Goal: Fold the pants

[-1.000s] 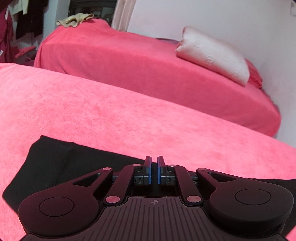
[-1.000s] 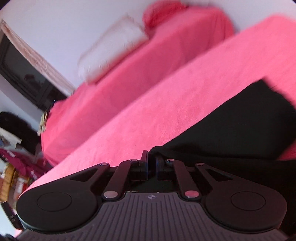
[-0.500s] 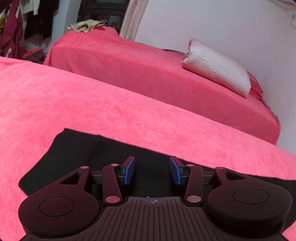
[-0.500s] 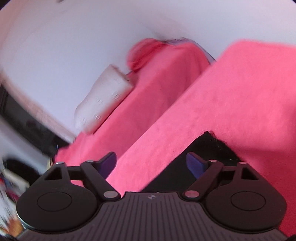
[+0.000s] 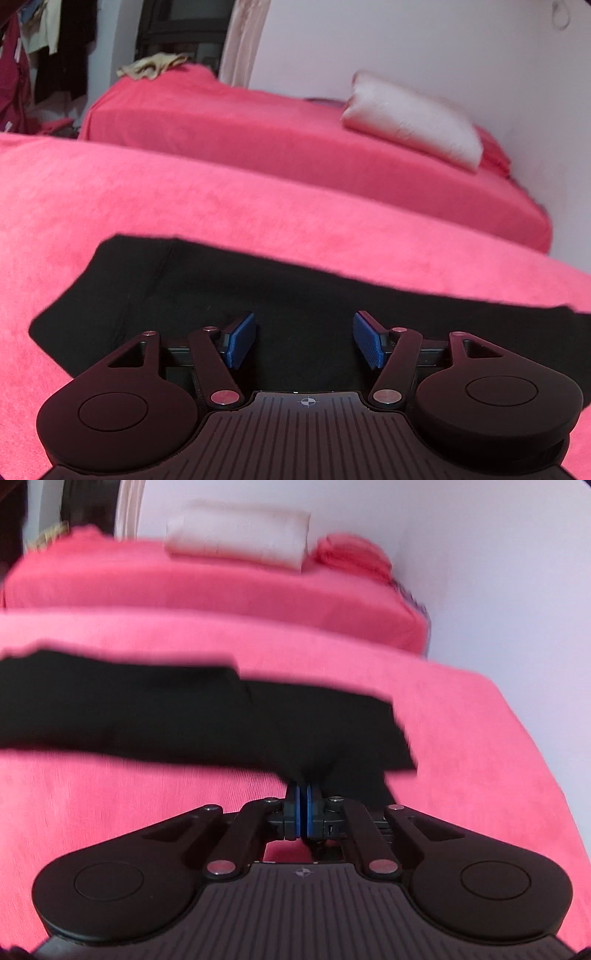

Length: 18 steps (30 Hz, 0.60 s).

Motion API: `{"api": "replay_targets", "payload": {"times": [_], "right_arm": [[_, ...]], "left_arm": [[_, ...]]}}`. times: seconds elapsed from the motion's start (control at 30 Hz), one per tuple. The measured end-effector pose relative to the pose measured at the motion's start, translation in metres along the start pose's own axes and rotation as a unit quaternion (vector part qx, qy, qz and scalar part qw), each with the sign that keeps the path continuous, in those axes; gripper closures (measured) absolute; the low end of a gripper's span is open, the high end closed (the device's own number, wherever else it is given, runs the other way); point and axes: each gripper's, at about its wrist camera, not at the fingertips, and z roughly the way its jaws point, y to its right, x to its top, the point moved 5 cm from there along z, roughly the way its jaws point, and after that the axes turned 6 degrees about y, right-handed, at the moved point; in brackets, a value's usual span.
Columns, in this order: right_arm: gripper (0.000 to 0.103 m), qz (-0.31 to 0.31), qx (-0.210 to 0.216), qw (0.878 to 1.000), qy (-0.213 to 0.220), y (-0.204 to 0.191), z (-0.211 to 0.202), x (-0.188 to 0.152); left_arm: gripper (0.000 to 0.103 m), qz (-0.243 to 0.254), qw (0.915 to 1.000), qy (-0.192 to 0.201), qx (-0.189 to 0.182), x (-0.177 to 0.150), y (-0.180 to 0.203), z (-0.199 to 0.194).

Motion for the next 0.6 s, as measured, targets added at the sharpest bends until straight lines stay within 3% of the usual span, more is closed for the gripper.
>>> {"api": "replay_targets", "payload": {"times": [0.1, 0.23, 0.3, 0.37, 0.43, 0.5, 0.53, 0.6], "right_arm": [[0.097, 0.118, 0.049, 0.991, 0.033, 0.042, 0.004, 0.034], [0.089, 0.242, 0.023, 0.970, 0.027, 0.102, 0.055, 0.053], [0.085, 0.260, -0.038, 0.965, 0.007, 0.121, 0.087, 0.047], [0.065, 0.271, -0.105, 0.957, -0.014, 0.136, 0.106, 0.037], [0.060, 0.302, -0.143, 0.943, -0.007, 0.149, 0.107, 0.028], [0.056, 0.321, -0.146, 0.935, 0.027, 0.153, 0.091, 0.024], [0.048, 0.318, -0.140, 0.937, 0.040, 0.151, 0.082, 0.026], [0.043, 0.300, -0.118, 0.945, 0.051, 0.137, 0.066, 0.032]], "left_arm": [[0.000, -0.001, 1.0000, 0.001, -0.002, -0.004, -0.006, 0.006], [0.000, 0.020, 0.9997, 0.009, 0.007, -0.006, 0.000, 0.005], [0.000, 0.037, 0.9991, 0.013, 0.014, -0.008, 0.004, 0.005], [0.000, 0.046, 0.9986, 0.017, 0.018, -0.009, 0.006, 0.004], [0.000, 0.046, 0.9987, 0.017, 0.017, -0.008, 0.005, 0.005], [0.000, 0.043, 0.9988, 0.017, 0.014, -0.008, 0.004, 0.005], [0.000, 0.043, 0.9989, 0.017, 0.013, -0.008, 0.003, 0.005], [0.000, 0.046, 0.9987, 0.019, 0.015, -0.006, 0.002, 0.003]]}}
